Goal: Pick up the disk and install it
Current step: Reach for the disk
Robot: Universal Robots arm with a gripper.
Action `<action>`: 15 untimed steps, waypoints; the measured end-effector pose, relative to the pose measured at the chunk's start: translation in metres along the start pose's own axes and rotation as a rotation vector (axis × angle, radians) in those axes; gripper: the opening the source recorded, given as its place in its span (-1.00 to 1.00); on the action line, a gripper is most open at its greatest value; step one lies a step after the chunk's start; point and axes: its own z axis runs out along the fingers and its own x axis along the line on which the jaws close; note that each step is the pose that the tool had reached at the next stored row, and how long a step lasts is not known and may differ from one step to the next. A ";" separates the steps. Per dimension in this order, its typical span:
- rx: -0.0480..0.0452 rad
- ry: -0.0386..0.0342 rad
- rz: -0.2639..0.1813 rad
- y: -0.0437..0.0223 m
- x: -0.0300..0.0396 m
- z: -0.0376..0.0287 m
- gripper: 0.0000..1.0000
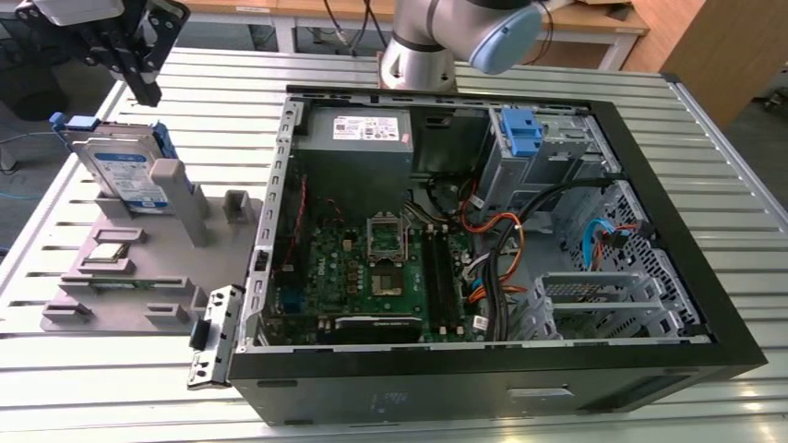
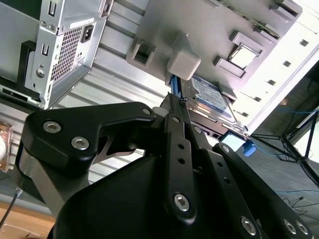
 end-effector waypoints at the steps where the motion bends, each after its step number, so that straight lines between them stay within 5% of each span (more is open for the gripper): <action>1: 0.0000 0.0000 0.000 -0.0001 0.0013 0.0000 -0.80; 15: 0.0000 0.0000 0.000 -0.0003 0.0045 -0.0001 -0.80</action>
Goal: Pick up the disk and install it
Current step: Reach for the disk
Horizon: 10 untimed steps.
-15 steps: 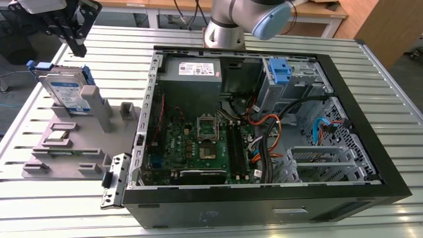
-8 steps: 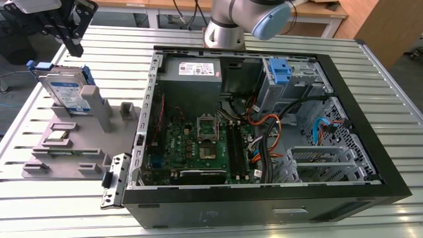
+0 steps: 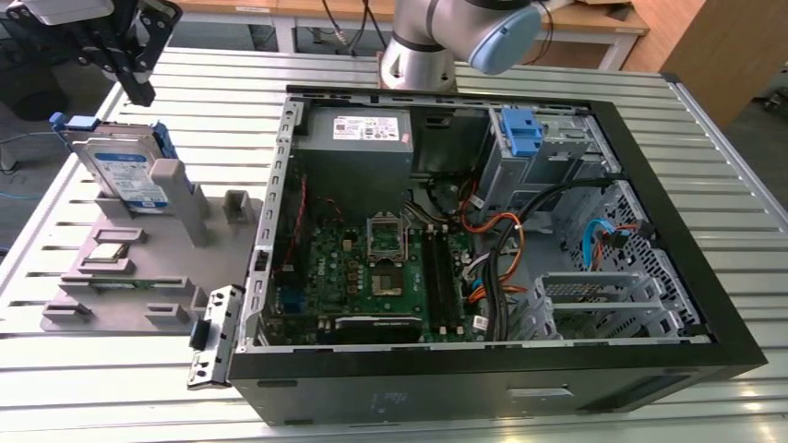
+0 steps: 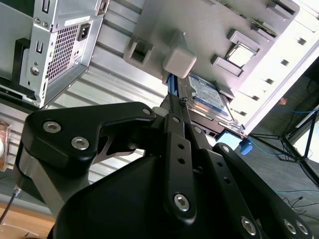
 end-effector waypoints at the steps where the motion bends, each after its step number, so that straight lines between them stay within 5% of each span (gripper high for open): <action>1: 0.0000 0.0000 0.000 0.0000 0.0003 0.0000 -0.80; 10: 0.0000 0.0000 0.000 -0.0009 0.0114 0.0003 -0.80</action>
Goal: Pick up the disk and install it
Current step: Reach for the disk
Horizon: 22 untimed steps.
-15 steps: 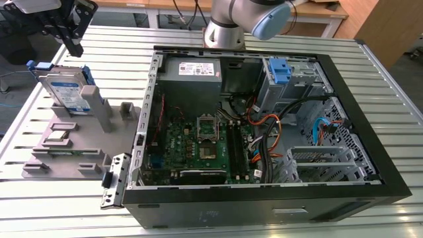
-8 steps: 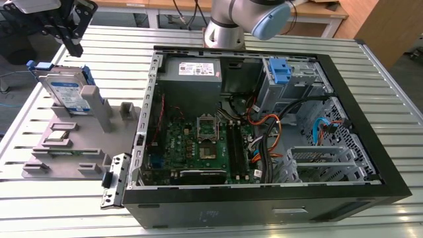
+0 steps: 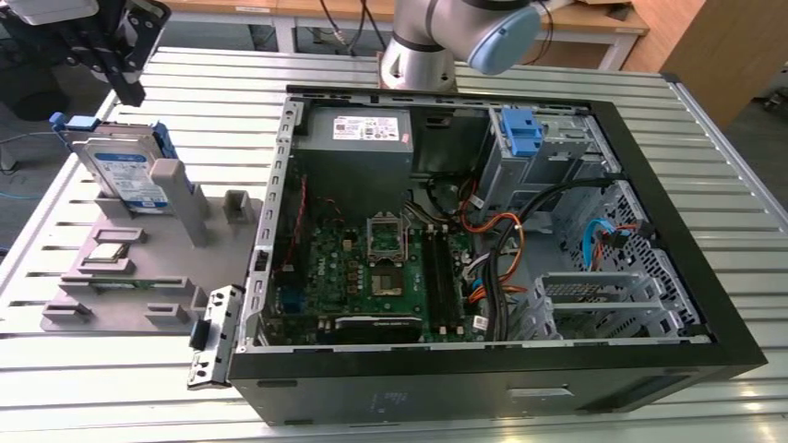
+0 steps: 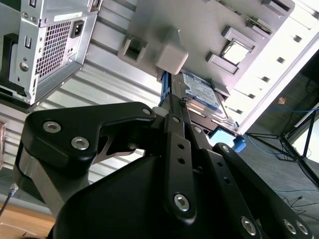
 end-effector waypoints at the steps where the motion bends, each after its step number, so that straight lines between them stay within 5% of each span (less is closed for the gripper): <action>1: 0.0000 0.0000 0.000 -0.0002 0.0019 0.0001 -0.80; 12: 0.0000 -0.0001 0.000 -0.0003 0.0239 0.0022 -0.80; 22: -0.0003 0.0001 0.000 0.0004 0.0302 0.0032 -0.80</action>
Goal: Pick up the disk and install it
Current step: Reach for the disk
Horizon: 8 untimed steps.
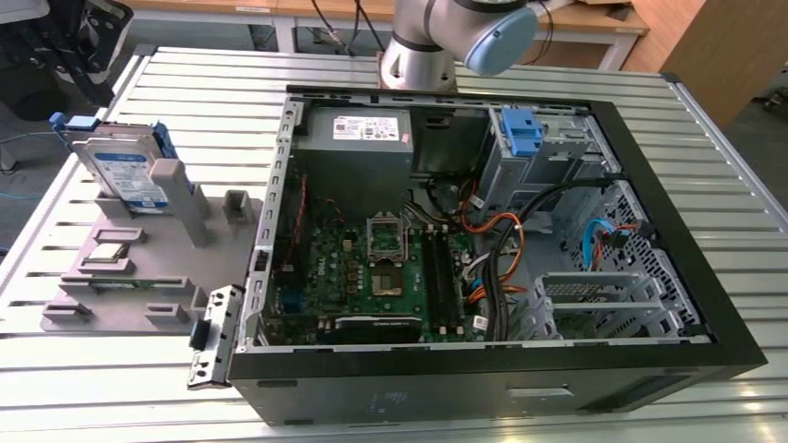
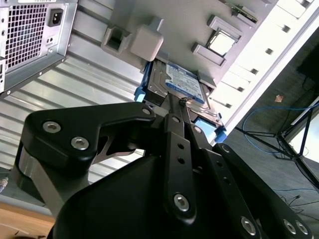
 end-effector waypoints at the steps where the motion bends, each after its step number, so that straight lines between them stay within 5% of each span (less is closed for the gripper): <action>1: 0.0001 0.0000 0.000 0.0000 0.0000 0.0000 -0.80; 5: -0.0007 0.0211 0.001 0.0000 0.0001 0.0014 -0.80; 8: -0.0005 0.0228 0.001 -0.0001 0.0001 0.0014 -0.80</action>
